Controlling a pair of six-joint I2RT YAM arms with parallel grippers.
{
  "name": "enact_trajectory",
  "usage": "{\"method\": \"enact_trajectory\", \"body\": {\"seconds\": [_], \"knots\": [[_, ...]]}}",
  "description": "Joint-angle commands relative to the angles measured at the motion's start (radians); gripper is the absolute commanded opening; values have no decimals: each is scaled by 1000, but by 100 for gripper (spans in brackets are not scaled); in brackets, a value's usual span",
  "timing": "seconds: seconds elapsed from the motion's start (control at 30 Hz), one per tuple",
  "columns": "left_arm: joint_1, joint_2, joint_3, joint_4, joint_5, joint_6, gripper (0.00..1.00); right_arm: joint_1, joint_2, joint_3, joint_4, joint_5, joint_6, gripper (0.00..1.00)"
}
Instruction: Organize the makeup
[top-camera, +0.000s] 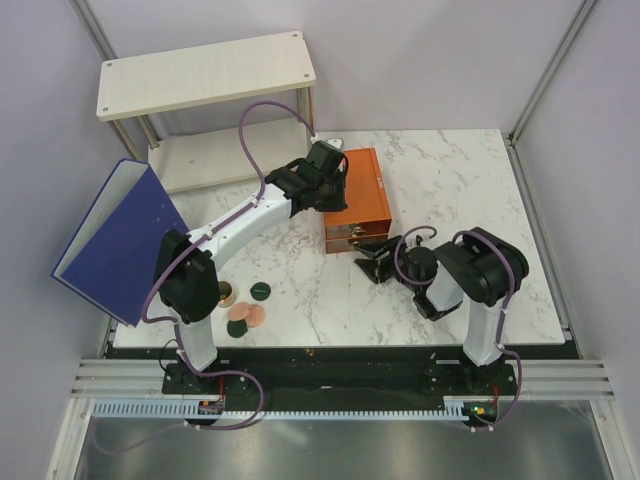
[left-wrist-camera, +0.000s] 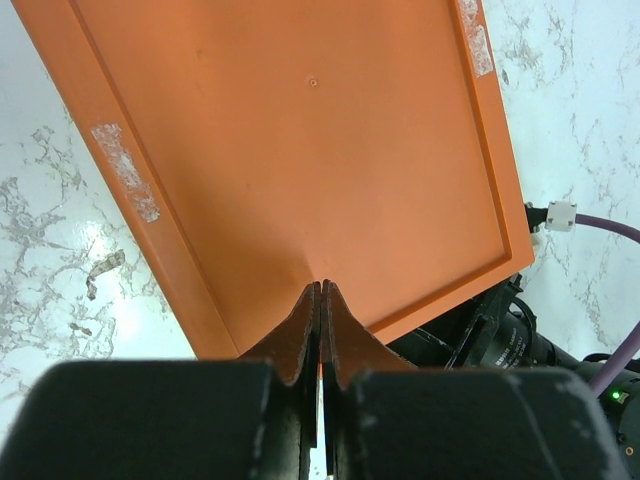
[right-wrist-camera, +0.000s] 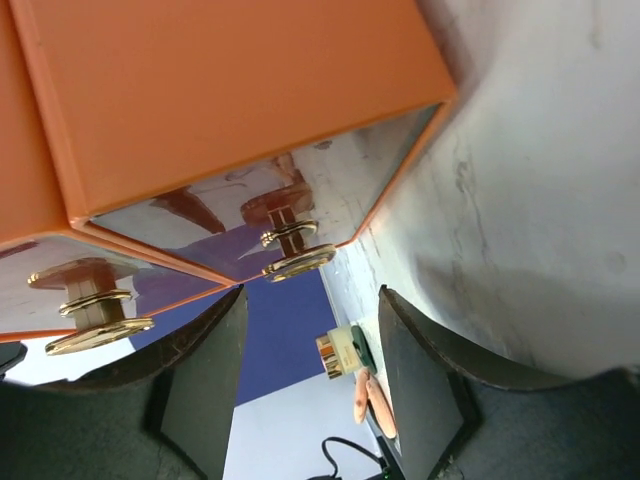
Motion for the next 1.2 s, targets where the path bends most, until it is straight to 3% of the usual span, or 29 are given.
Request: {"method": "enact_trajectory", "body": {"seconds": [0.0, 0.27, 0.37, 0.57, 0.63, 0.67, 0.87, 1.17], "knots": [[7, 1, 32, -5, 22, 33, 2, 5, -37, -8, -176, 81, 11, 62], [7, -7, 22, -6, 27, 26, 2, 16, 2, 33, -171, 121, 63, 56], [7, -11, 19, -6, 29, 25, 2, 22, 10, 47, -197, 130, 81, 48], [8, -20, 9, -5, 26, 26, 2, 27, 24, 71, -219, 144, 97, 47], [8, -25, 6, -5, 22, 25, 2, 30, 32, 77, -230, 144, 101, 37], [8, -26, 0, -5, 22, 25, 2, 31, 30, 81, -239, 148, 109, 27], [11, -28, 2, -6, 18, 25, 2, 36, -2, 85, -342, 151, 100, 1], [16, -25, -1, -6, 21, 23, 2, 38, -27, 73, -420, 128, 80, 0]]}}
